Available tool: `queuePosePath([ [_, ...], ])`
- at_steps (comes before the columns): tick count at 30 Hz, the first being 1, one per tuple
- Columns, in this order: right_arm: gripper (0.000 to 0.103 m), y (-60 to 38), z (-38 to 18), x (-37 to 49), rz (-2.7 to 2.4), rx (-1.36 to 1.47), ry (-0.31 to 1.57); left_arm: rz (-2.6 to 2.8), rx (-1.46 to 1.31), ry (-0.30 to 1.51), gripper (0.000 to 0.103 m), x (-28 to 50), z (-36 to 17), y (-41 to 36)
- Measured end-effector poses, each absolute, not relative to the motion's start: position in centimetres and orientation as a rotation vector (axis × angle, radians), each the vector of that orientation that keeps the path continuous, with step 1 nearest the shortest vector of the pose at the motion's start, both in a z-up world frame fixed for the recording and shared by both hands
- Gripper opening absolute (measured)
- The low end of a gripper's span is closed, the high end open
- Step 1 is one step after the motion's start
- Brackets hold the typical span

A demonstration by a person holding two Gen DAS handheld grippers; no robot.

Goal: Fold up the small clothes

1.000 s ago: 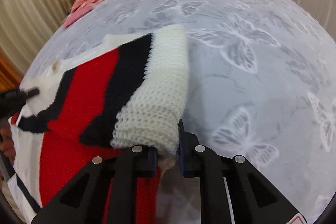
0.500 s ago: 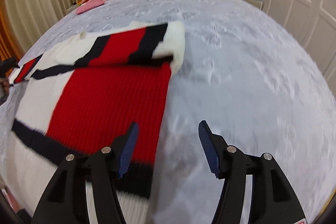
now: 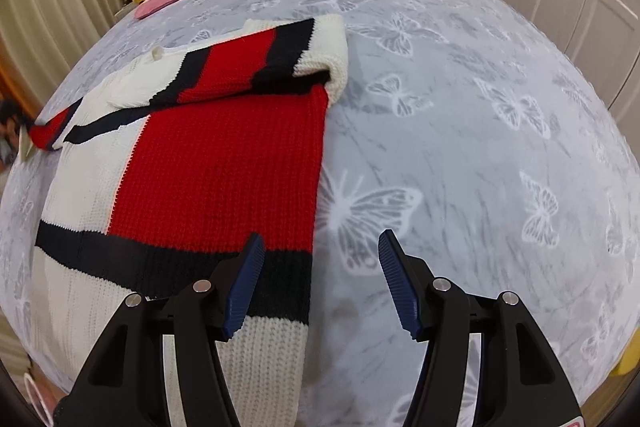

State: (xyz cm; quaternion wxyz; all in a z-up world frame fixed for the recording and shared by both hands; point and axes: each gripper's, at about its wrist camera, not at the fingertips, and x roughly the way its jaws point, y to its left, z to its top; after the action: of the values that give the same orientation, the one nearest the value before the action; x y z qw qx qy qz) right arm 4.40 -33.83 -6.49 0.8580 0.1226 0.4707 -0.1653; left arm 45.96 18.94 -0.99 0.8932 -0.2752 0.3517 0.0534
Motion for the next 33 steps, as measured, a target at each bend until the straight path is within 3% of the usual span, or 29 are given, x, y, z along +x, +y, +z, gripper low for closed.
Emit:
queuePosePath([
  [3, 0.058, -33.8, -6.4, 4.6, -0.333, 0.287, 0.988, -0.162, -0.415, 0.653, 0.006, 42.6, 4.9, 9.1],
  [6, 0.058, -33.9, -6.3, 4.9, -0.315, 0.326, 0.978, -0.404, -0.322, 0.676, 0.006, 38.3, 7.2, -0.8],
  [12, 0.064, -34.5, -5.3, 6.2, -0.266, 0.333, 0.933, -0.530, -0.211, 0.882, 0.011, 33.7, 0.4, -12.6],
  [17, 0.064, -35.6, -5.0, 9.2, -0.193, 0.331, 0.947, -0.448, -0.224, 1.000, 0.015, 31.2, -5.3, -13.3],
  [18, 0.064, -35.7, -4.9, 10.1, -0.172, 0.335, 0.948, -0.432, -0.237, 1.005, 0.034, 30.4, -5.4, -12.8],
  [19, 0.065, -35.7, -4.8, 11.2, -0.150, 0.346, 0.946, -0.404, -0.252, 1.009, 0.060, 29.5, -5.4, -12.0],
  [20, 0.065, -35.8, -4.7, 12.0, -0.130, 0.358, 0.946, -0.386, -0.277, 0.998, 0.066, 28.9, -5.2, -11.2],
  [22, 0.065, -35.7, -4.5, 14.7, -0.066, 0.410, 0.943, -0.376, -0.344, 0.930, 0.068, 27.2, -4.9, -9.1],
  [27, 0.065, -34.1, -5.2, 22.5, 0.032, 0.505, 0.977, -0.335, -0.308, 0.962, 0.068, 25.7, -6.0, -6.7],
  [33, 0.069, -26.9, -4.0, 28.7, 0.029, 0.248, 0.976, -0.259, -0.281, 0.969, 0.069, 24.7, -8.3, -3.3],
])
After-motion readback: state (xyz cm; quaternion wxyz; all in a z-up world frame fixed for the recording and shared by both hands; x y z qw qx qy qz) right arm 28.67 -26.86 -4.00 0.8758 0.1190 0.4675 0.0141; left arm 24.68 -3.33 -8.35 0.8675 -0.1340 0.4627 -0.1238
